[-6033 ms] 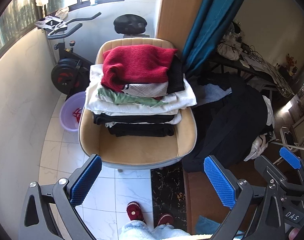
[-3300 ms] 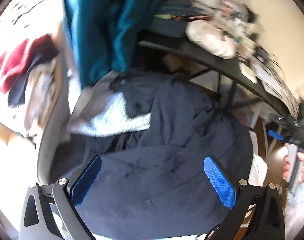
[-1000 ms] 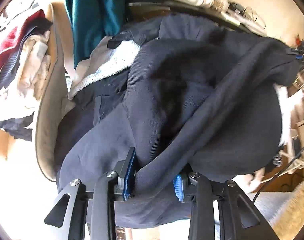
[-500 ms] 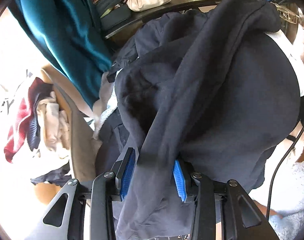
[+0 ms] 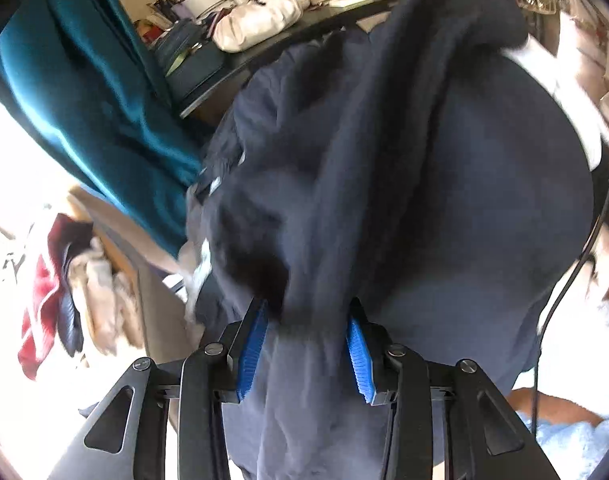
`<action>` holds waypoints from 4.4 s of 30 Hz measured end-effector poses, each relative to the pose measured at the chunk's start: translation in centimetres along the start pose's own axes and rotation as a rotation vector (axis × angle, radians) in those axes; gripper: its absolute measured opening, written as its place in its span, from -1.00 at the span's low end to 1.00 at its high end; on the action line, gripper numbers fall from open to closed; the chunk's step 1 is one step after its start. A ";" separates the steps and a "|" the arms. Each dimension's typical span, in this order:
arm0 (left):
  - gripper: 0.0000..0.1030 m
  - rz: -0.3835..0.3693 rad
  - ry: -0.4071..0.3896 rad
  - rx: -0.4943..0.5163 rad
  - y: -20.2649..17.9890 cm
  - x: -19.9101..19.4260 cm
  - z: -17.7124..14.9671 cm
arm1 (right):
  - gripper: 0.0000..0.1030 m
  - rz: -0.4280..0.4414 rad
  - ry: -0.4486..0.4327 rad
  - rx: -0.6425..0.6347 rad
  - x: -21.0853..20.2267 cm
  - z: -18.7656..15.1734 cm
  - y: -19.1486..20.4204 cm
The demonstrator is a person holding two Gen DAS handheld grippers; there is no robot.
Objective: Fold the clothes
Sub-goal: 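Grasp the black garment's edge with the left gripper beside the right gripper, then lift the black garment with both grippers and carry it to the patterned bed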
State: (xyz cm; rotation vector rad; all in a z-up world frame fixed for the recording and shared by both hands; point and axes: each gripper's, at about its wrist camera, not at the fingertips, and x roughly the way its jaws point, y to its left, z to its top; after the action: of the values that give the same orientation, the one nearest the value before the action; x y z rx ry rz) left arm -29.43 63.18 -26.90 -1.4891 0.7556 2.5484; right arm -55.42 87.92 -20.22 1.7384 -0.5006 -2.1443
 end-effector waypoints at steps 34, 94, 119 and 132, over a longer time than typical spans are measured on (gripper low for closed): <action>-0.92 -0.159 -0.084 -0.728 5.0 -9.5 -1.6 | -0.90 0.183 0.132 0.276 7.8 7.0 -2.7; -0.92 -0.663 -1.087 -0.438 -27.5 -45.8 61.8 | -0.93 -0.021 -1.180 -0.155 -94.1 -6.9 -29.0; -0.92 -0.648 -1.110 -0.509 -22.7 -36.2 99.5 | -0.93 0.038 -1.310 -0.020 -100.0 38.9 -41.5; -0.91 -0.491 -1.107 -0.517 -22.3 -33.7 107.0 | -0.93 0.184 -1.306 -0.031 -99.2 55.1 -44.9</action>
State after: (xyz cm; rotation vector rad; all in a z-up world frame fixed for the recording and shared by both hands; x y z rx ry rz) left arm -89.53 137.42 36.07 -0.0668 -0.3844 2.6314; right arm -91.43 177.20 54.70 0.0247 -0.8333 -2.8236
